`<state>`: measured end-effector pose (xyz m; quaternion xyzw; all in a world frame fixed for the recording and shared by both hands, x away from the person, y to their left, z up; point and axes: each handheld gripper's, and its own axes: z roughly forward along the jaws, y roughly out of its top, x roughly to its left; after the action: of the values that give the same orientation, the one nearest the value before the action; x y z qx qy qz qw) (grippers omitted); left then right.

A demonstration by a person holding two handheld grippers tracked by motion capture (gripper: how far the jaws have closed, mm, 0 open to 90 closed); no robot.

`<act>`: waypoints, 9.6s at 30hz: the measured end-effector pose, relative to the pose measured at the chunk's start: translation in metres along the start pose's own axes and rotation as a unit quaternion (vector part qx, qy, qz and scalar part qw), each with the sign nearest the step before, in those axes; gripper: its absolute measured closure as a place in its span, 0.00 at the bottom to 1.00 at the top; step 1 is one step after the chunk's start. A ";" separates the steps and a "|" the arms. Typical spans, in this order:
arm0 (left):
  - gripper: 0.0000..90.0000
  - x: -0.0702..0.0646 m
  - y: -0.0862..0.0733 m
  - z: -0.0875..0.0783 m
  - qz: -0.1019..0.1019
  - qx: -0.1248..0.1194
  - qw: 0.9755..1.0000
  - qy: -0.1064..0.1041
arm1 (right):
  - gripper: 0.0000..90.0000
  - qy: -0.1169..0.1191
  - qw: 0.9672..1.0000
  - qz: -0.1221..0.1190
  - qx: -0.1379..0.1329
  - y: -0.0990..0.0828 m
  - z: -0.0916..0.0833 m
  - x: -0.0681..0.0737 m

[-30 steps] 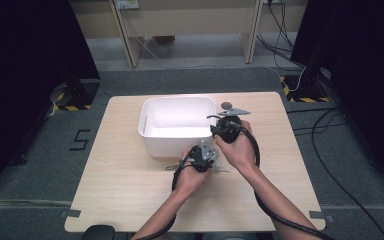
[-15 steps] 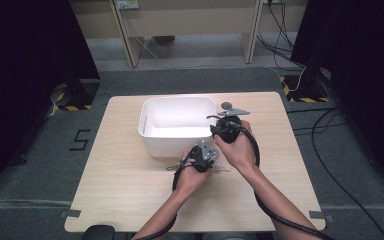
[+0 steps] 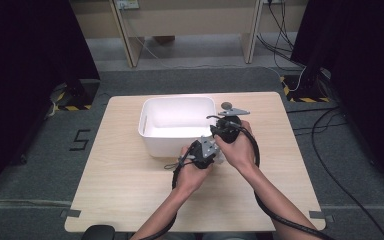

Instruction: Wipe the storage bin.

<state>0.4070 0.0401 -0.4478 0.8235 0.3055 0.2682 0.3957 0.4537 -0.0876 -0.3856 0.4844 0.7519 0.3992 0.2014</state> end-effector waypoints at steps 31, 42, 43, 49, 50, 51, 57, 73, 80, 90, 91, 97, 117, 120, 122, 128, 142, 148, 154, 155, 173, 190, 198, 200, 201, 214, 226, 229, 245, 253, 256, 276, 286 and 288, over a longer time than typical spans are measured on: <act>0.84 0.084 -0.085 -0.127 -0.072 0.029 0.993 0.089 | 0.70 -0.008 1.000 0.019 0.018 0.003 0.013 0.001; 0.83 0.129 -0.116 -0.172 -0.114 0.041 0.982 0.147 | 0.81 -0.015 0.999 -0.001 0.036 0.007 0.010 -0.006; 0.83 0.131 -0.117 -0.173 -0.116 0.038 0.981 0.150 | 0.82 -0.018 0.999 -0.007 0.038 0.008 0.009 -0.007; 0.83 0.142 -0.117 -0.167 -0.120 0.044 0.980 0.154 | 0.94 -0.050 0.996 -0.055 0.051 0.008 0.004 -0.023; 0.83 0.143 -0.117 -0.165 -0.121 0.047 0.980 0.154 | 0.95 -0.055 0.995 -0.063 0.052 0.007 0.003 -0.026; 0.83 0.144 -0.116 -0.162 -0.119 0.049 0.980 0.153 | 0.95 -0.058 0.995 -0.067 0.052 0.007 0.003 -0.030; 0.83 0.147 -0.110 -0.144 -0.115 0.055 0.981 0.146 | 0.79 -0.058 0.997 -0.037 0.046 -0.001 -0.003 -0.048; 0.83 0.146 -0.091 -0.116 -0.096 0.042 0.987 0.126 | 0.92 -0.010 0.998 0.003 0.064 -0.016 -0.047 -0.050; 0.83 0.142 -0.087 -0.112 -0.089 0.039 0.989 0.116 | 0.91 -0.004 0.997 0.007 0.073 -0.024 -0.042 -0.049; 0.83 0.135 -0.090 -0.111 -0.089 0.031 0.990 0.106 | 0.91 -0.008 0.997 0.001 0.081 -0.025 -0.030 -0.045; 0.83 0.133 -0.090 -0.112 -0.091 0.030 0.990 0.105 | 0.91 -0.008 0.997 0.002 0.081 -0.024 -0.028 -0.044; 0.83 0.117 -0.092 -0.113 -0.099 0.016 0.991 0.092 | 0.92 -0.008 0.997 -0.002 0.081 -0.016 -0.008 -0.034; 0.83 0.098 -0.083 -0.106 -0.082 0.026 0.993 0.079 | 0.83 0.013 0.998 0.015 0.063 -0.006 -0.002 -0.019; 0.83 0.094 -0.087 -0.111 -0.079 0.029 0.994 0.073 | 0.79 0.015 0.999 0.022 0.037 0.001 -0.010 -0.021; 0.83 0.089 -0.090 -0.114 -0.082 0.027 0.994 0.070 | 0.77 0.017 0.999 0.025 0.023 0.005 -0.016 -0.020; 0.83 0.073 -0.090 -0.129 -0.069 0.020 0.996 0.061 | 0.75 0.033 0.999 0.019 0.023 0.002 -0.019 -0.010; 0.83 0.057 -0.075 -0.131 -0.055 0.004 0.998 0.036 | 0.75 0.039 0.998 0.001 0.039 -0.012 -0.009 0.001; 0.83 0.059 -0.075 -0.126 -0.055 0.011 0.998 0.035 | 0.76 0.033 0.999 -0.007 0.039 -0.012 -0.009 0.003; 0.83 0.059 -0.075 -0.123 -0.054 0.018 0.998 0.035 | 0.77 0.027 0.999 -0.019 0.040 -0.012 -0.009 0.005; 0.83 0.059 -0.075 -0.121 -0.053 0.018 0.998 0.035 | 0.77 0.028 0.999 -0.018 0.040 -0.012 -0.009 0.005; 0.83 0.055 -0.090 -0.104 -0.055 0.044 0.997 0.035 | 0.77 0.028 0.999 -0.022 0.036 -0.013 -0.009 0.006; 0.83 0.053 -0.103 -0.091 -0.057 0.065 0.996 0.032 | 0.77 0.029 0.999 -0.022 0.036 -0.013 -0.009 0.006; 0.83 0.052 -0.106 -0.086 -0.060 0.072 0.995 0.029 | 0.77 0.029 0.999 -0.021 0.034 -0.013 -0.008 0.006; 0.83 0.052 -0.107 -0.085 -0.060 0.072 0.995 0.030 | 0.77 0.029 0.999 -0.021 0.035 -0.013 -0.008 0.006; 0.83 0.052 -0.108 -0.085 -0.060 0.073 0.995 0.030 | 0.77 0.029 0.999 -0.021 0.034 -0.013 -0.008 0.006; 0.83 0.050 -0.114 -0.076 -0.065 0.084 0.994 0.025 | 0.77 0.026 0.999 -0.023 0.033 -0.013 -0.008 0.007; 0.83 0.047 -0.111 -0.077 -0.081 0.078 0.993 0.030 | 0.76 0.021 0.999 -0.024 0.033 -0.014 -0.007 0.008; 0.83 0.046 -0.108 -0.079 -0.085 0.074 0.993 0.032 | 0.77 0.020 0.999 -0.027 0.034 -0.014 -0.007 0.008; 0.83 0.043 -0.090 -0.092 -0.091 0.040 0.994 0.035 | 0.77 0.017 0.999 -0.029 0.032 -0.014 -0.007 0.008; 0.83 0.042 -0.078 -0.101 -0.090 0.023 0.995 0.037 | 0.76 0.014 0.999 -0.031 0.031 -0.014 -0.007 0.009; 0.83 0.041 -0.073 -0.103 -0.092 0.017 0.995 0.037 | 0.76 0.014 0.999 -0.030 0.032 -0.014 -0.007 0.009; 0.83 0.039 -0.061 -0.106 -0.082 0.010 0.996 0.042 | 0.76 0.014 0.999 -0.032 0.031 -0.014 -0.006 0.010; 0.83 0.036 -0.067 -0.099 -0.080 0.023 0.996 0.037 | 0.75 0.016 0.999 -0.031 0.031 -0.014 -0.006 0.011; 0.83 0.035 -0.069 -0.097 -0.078 0.027 0.996 0.036 | 0.75 0.016 0.999 -0.031 0.031 -0.014 -0.006 0.011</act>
<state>0.3445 0.1471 -0.4442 0.7978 0.3896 0.2574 0.3815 0.4364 -0.0836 -0.3921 0.4600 0.7819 0.3772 0.1864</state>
